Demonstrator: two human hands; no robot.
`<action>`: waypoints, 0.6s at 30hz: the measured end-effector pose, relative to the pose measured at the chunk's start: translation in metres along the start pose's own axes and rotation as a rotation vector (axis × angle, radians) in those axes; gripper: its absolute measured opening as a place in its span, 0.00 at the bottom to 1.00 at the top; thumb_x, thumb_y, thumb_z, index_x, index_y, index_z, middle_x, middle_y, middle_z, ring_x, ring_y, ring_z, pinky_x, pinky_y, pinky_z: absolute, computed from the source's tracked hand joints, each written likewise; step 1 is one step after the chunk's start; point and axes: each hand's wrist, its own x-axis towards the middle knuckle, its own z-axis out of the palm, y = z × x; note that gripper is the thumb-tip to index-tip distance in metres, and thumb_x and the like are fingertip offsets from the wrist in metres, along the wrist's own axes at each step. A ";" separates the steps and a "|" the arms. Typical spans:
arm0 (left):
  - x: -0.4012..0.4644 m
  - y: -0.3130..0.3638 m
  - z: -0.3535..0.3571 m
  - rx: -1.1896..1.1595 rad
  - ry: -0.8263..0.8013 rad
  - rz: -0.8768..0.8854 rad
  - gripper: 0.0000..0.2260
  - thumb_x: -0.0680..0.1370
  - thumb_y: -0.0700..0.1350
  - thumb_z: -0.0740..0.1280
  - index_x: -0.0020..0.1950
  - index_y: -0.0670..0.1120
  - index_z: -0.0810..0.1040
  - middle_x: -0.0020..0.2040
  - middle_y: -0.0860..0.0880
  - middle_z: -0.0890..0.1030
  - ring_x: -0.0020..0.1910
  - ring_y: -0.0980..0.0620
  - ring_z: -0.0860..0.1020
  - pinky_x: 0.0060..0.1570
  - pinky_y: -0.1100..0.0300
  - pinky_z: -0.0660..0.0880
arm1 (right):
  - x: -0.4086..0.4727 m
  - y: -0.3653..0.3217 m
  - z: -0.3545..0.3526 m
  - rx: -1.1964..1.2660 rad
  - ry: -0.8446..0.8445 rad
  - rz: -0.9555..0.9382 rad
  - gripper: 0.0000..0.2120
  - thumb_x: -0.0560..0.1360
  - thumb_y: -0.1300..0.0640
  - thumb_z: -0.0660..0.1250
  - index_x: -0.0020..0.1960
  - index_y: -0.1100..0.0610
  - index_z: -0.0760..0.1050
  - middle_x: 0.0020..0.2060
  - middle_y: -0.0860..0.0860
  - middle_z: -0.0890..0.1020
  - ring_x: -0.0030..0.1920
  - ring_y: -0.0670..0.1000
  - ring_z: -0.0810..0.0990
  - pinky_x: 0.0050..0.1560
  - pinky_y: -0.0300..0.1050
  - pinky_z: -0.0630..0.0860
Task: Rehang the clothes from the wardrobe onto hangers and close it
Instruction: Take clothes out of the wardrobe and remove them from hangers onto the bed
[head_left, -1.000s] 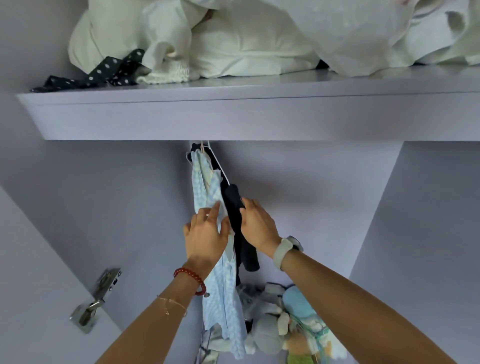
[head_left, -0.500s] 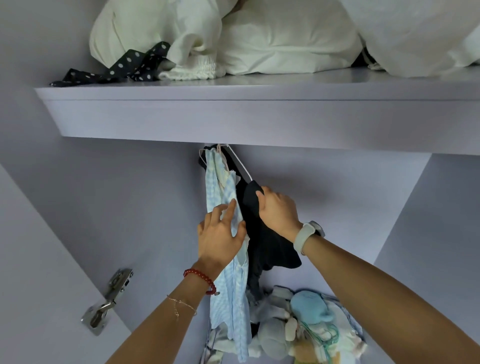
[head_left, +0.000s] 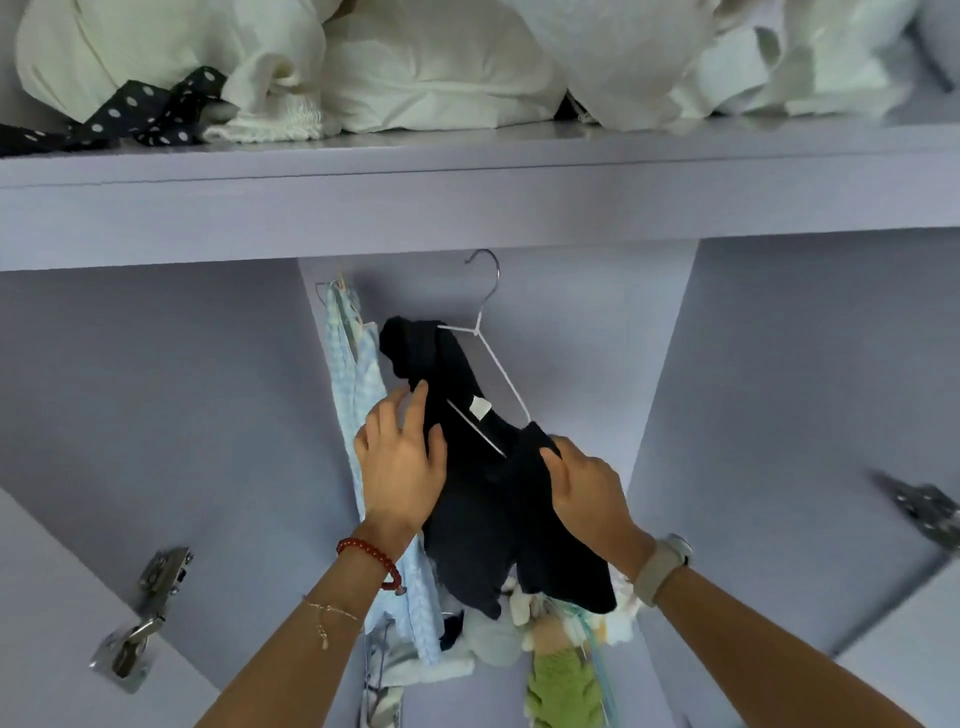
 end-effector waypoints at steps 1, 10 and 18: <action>-0.005 0.009 0.004 -0.045 -0.063 0.031 0.23 0.77 0.42 0.63 0.72 0.43 0.63 0.70 0.40 0.64 0.69 0.40 0.63 0.64 0.45 0.61 | -0.020 0.008 -0.008 -0.009 -0.039 0.031 0.17 0.81 0.53 0.51 0.65 0.59 0.69 0.39 0.58 0.82 0.39 0.57 0.80 0.45 0.48 0.75; -0.079 0.090 0.053 -0.229 -0.565 0.421 0.14 0.82 0.46 0.53 0.65 0.46 0.72 0.60 0.43 0.75 0.63 0.41 0.71 0.68 0.45 0.57 | -0.226 0.051 -0.102 -0.143 -0.091 0.269 0.16 0.80 0.53 0.52 0.61 0.55 0.73 0.38 0.54 0.84 0.39 0.55 0.81 0.45 0.42 0.74; -0.224 0.189 0.069 -0.547 -1.094 0.816 0.07 0.80 0.42 0.60 0.48 0.45 0.78 0.43 0.56 0.79 0.45 0.52 0.78 0.48 0.58 0.73 | -0.417 0.040 -0.140 -0.308 -0.021 0.779 0.19 0.78 0.51 0.57 0.68 0.52 0.65 0.61 0.47 0.71 0.60 0.50 0.72 0.58 0.42 0.68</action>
